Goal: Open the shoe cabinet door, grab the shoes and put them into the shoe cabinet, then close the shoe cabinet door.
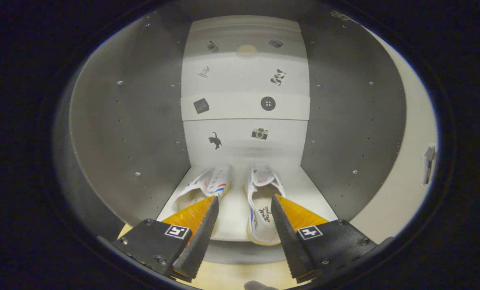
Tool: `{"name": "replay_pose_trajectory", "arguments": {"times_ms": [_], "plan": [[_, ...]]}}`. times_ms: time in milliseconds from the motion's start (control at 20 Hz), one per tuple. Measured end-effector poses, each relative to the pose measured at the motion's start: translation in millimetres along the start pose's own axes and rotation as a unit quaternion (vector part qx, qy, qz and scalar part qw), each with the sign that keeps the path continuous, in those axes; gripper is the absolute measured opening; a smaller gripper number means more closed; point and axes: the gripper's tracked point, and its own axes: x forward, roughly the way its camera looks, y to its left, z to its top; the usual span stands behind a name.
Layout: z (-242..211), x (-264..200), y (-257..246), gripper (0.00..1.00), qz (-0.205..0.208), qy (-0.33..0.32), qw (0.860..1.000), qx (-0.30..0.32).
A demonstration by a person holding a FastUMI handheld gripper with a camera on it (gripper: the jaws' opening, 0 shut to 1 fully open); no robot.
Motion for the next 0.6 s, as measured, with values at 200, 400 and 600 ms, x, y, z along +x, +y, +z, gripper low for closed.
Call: {"name": "replay_pose_trajectory", "arguments": {"times_ms": [200, 400, 600], "plan": [[-7.4, -58.3, 2.1, 0.93, -0.004, -0.021, 1.0, -0.005], [-4.1, -133.2, 3.3, 0.93, 0.001, -0.054, 0.999, -0.005], [-0.5, -216.5, -3.4, 1.0, 0.01, -0.092, 0.996, -0.003]]}}
